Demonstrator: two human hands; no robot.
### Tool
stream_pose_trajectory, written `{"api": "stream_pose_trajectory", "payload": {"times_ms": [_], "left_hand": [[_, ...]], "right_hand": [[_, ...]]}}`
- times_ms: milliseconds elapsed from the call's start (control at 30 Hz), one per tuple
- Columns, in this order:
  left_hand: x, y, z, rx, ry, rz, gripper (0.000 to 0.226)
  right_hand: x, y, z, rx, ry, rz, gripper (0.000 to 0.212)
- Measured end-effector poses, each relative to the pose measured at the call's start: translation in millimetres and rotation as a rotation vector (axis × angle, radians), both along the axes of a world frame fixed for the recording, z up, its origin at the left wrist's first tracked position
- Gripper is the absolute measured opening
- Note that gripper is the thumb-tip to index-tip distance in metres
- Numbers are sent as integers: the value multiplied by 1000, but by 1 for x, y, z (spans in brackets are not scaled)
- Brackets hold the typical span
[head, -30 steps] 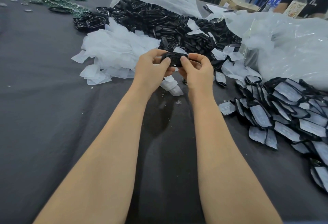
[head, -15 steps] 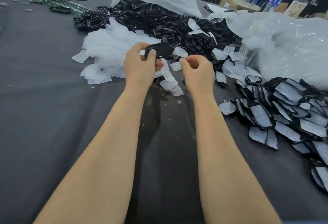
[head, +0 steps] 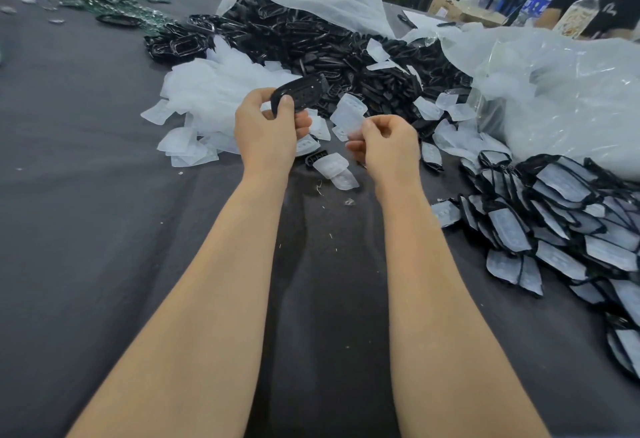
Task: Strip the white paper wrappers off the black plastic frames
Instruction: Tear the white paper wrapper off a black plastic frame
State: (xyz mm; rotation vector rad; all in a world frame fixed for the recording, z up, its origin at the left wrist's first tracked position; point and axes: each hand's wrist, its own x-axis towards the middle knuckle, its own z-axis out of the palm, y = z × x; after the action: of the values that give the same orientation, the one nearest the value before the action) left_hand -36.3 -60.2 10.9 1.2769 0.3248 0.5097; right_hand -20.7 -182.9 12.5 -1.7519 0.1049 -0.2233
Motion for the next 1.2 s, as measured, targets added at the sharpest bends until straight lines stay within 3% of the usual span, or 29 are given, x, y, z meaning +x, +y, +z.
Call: {"api": "stream_pose_trajectory", "payload": {"times_ms": [67,300,433,533,933,1200], "left_hand": [[0,0,-1,16,9,-10,8],[0,-3,-3,124,13,-72,10],[-2,-6,-2,223,-22,-163,16],[-4,-8,-1,247,-51,-229,23],[-9,-16,2,145,-76,-415,12],[-7,-14,1,194,-36,-426,11]], "right_hand": [[0,-2,2,197,44,28,11],[-6,-4,12,498,-23,136,14],[-8,2,10,242,-95,108,10],[-5,5,6,166,-124,38,12],[0,14,-6,278,-230,-96,20],[7,9,-6,455,-47,-28,8]]}}
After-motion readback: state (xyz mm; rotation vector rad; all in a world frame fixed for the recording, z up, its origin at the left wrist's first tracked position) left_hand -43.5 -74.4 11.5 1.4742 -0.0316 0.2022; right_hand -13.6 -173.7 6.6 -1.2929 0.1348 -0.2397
